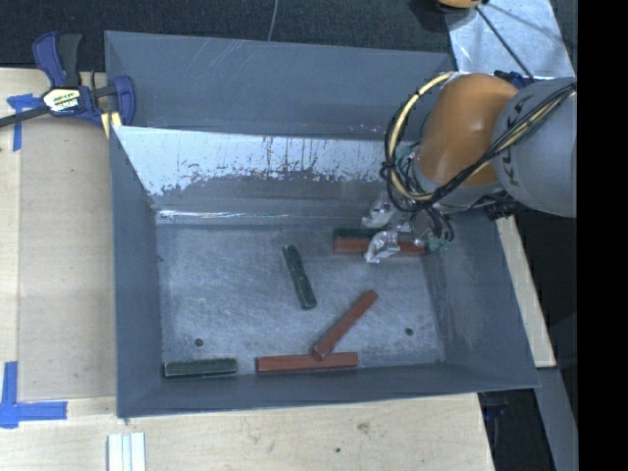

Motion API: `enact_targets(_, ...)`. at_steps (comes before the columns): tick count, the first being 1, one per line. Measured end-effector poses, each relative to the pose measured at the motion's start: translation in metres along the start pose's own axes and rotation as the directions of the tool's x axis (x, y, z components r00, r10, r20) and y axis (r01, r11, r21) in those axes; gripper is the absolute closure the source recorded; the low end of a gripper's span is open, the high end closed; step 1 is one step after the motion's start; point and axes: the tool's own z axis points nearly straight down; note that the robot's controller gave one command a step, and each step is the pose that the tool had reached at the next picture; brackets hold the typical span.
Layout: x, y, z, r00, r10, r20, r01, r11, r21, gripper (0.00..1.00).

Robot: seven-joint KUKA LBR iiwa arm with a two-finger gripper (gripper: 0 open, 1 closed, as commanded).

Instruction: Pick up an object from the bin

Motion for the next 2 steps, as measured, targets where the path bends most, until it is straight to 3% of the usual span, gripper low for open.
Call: enact_targets(2,0.001,0.000,-0.023,1.000,0.000,-0.004,0.000,1.000,0.000,1.00)
